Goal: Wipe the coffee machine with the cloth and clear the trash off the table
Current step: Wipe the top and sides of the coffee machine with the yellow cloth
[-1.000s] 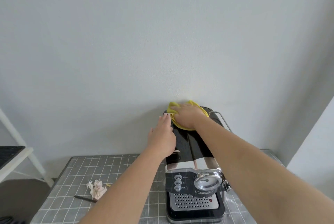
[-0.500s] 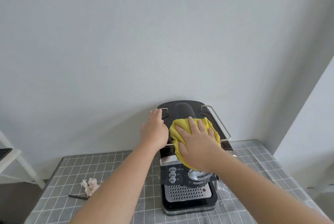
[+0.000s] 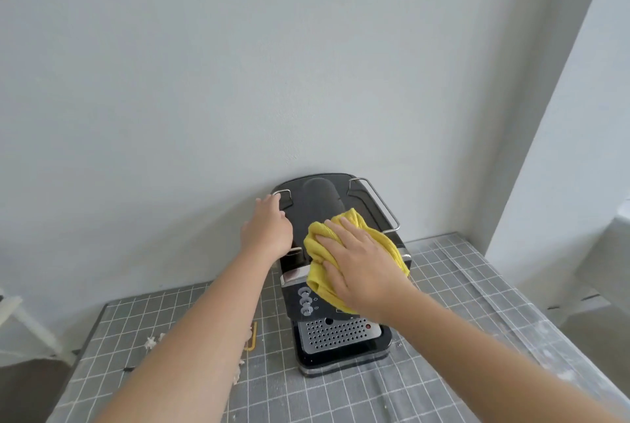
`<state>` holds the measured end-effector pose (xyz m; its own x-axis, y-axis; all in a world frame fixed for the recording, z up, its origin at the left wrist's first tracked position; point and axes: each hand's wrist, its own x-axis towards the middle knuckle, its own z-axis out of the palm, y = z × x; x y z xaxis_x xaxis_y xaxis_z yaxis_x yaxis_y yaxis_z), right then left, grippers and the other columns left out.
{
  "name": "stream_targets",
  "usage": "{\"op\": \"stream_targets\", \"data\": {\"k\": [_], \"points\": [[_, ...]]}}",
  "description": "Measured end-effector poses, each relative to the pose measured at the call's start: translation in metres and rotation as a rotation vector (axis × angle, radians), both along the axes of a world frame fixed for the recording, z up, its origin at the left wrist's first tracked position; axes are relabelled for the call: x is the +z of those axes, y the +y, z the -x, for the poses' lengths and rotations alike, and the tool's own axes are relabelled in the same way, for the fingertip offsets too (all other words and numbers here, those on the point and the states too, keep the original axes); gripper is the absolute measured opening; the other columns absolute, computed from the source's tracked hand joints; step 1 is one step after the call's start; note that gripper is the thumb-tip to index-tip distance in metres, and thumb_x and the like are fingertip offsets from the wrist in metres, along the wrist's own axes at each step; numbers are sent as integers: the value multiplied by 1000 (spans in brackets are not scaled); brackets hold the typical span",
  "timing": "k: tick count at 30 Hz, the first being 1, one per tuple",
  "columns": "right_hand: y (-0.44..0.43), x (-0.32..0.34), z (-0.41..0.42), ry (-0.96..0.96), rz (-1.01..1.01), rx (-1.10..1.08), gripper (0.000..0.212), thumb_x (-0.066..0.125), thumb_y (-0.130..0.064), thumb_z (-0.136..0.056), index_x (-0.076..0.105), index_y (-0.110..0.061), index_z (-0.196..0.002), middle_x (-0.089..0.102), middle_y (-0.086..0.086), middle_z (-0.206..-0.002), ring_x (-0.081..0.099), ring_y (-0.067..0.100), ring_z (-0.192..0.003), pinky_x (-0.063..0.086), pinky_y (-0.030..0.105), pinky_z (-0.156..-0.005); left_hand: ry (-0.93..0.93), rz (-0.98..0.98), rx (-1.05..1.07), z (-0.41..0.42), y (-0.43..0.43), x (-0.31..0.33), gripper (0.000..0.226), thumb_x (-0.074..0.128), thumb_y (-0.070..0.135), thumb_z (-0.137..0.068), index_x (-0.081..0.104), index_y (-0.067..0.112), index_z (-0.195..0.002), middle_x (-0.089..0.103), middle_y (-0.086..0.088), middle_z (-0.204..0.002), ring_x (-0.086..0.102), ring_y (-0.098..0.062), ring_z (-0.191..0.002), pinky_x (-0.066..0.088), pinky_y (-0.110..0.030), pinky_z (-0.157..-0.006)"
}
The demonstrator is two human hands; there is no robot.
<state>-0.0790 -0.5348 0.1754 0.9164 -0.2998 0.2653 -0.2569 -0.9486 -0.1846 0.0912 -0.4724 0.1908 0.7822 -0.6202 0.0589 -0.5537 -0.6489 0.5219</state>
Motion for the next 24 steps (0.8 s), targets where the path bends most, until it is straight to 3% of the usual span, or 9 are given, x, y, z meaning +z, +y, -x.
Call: {"op": "stream_targets", "data": {"k": [2, 5, 9, 12, 15, 17, 18, 20, 24], "points": [[-7, -16, 30, -183, -35, 79, 48, 37, -35, -95, 46, -17, -138, 47, 4, -145, 37, 24, -139, 30, 38, -116, -92, -76, 17, 1, 0, 5, 48, 26, 17, -103, 19, 17, -151, 15, -3, -161, 13, -23, -149, 23, -44, -115], [-34, -26, 66, -324, -140, 170, 38, 44, -33, -95, 60, -18, -125, 60, -2, -131, 50, 16, -127, 37, 27, -109, -259, -189, 32, 9, -8, 13, 52, 27, 28, -103, 15, 15, -152, 10, -3, -162, 2, -21, -150, 15, -46, -117], [-68, -10, 93, -520, -352, 174, 39, 37, -24, -90, 65, -26, -117, 63, -16, -121, 57, 0, -111, 43, 16, -95, -303, -215, -25, 37, -37, 26, 56, 26, 33, -103, 10, 14, -153, 5, -1, -163, -2, -18, -150, 8, -45, -119], [-98, 4, 88, -650, -568, -10, 47, 31, -29, -88, 62, -24, -123, 56, -20, -122, 55, -3, -107, 37, 9, -90, -242, -273, -103, 54, -62, 26, 57, 24, 36, -103, 7, 15, -153, 1, 1, -163, -5, -15, -150, 4, -45, -122], [-130, 6, 62, -501, -623, -140, 39, 33, -21, -96, 59, -15, -125, 59, -3, -108, 52, 13, -99, 34, 20, -80, -156, -371, -97, 64, -73, 19, 58, 18, 40, -103, 2, 16, -154, -4, 4, -163, -8, -12, -149, 0, -46, -121], [-139, -5, 40, -342, -636, -38, 34, 34, -15, -98, 58, -17, -123, 58, -5, -100, 52, 21, -100, 33, 22, -79, -109, -397, -75, 70, -73, 14, 57, 13, 41, -103, 0, 18, -154, -8, 6, -162, -9, -10, -149, -3, -45, -120], [-142, -12, 30, -279, -656, 34, 35, 33, -16, -99, 55, -18, -126, 60, -5, -112, 52, 23, -108, 35, 22, -84, -101, -395, -63, 71, -72, 12, 57, 11, 41, -103, 0, 19, -154, -8, 7, -162, -9, -9, -149, -4, -44, -120], [-150, -21, 8, -183, -723, 118, 43, 30, -24, -101, 39, -18, -143, 45, 0, -145, 42, 22, -132, 32, 23, -103, -110, -400, -40, 74, -72, 11, 56, 10, 41, -103, 0, 21, -154, -9, 9, -162, -9, -9, -149, -4, -44, -121], [-168, -22, -23, -102, -804, 87, 52, 32, -35, -100, 28, -18, -148, 33, 6, -155, 29, 24, -143, 22, 34, -117, -119, -428, -20, 76, -73, 11, 55, 11, 41, -103, -1, 22, -154, -9, 10, -162, -9, -8, -149, -4, -44, -121]]}}
